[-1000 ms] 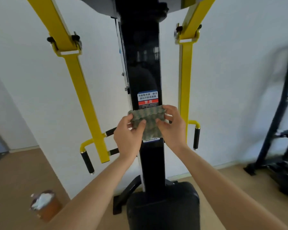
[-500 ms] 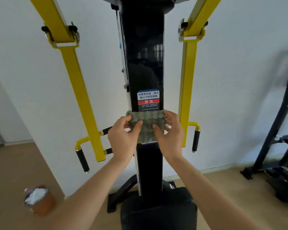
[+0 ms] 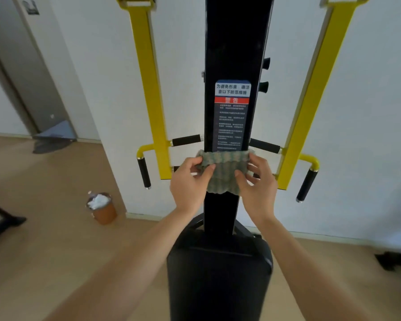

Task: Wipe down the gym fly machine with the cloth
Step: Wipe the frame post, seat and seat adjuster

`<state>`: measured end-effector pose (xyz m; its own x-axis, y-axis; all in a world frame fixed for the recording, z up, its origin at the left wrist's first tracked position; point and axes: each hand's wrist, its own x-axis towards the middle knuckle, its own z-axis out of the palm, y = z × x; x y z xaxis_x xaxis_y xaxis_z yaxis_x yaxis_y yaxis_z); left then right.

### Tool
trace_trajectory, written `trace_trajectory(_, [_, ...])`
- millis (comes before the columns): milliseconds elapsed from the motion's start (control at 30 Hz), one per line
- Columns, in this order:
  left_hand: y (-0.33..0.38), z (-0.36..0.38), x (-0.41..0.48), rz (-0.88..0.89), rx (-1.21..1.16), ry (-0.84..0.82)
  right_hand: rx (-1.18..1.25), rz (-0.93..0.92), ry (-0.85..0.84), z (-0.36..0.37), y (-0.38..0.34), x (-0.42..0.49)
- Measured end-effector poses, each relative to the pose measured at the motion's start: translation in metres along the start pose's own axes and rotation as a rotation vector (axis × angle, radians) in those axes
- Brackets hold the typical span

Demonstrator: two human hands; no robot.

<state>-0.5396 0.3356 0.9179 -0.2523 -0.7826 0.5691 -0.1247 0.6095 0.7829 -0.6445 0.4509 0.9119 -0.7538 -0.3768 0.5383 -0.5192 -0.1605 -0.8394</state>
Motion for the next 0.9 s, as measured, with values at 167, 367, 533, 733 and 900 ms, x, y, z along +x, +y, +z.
trace_trajectory(167, [-0.034, -0.004, -0.016, -0.059, 0.11, -0.161, -0.016, 0.159, 0.051, 0.003, 0.023, -0.024])
trace_trajectory(367, [-0.062, -0.003, -0.019, -0.155, 0.132, -0.283, 0.075, 0.402, 0.013, -0.002, 0.049, -0.041])
trace_trajectory(533, [-0.069, -0.005, -0.026, -0.254, 0.095, -0.422, 0.172, 0.532, -0.081, -0.007, 0.047, -0.042])
trace_trajectory(733, [-0.062, -0.004, -0.039, -0.355, -0.013, -0.446, 0.132, 0.529, -0.111, -0.004, 0.049, -0.052])
trace_trajectory(900, [-0.059, 0.006, -0.04, -0.478, -0.047, -0.404, 0.018, 0.495, -0.164, -0.001, 0.053, -0.051])
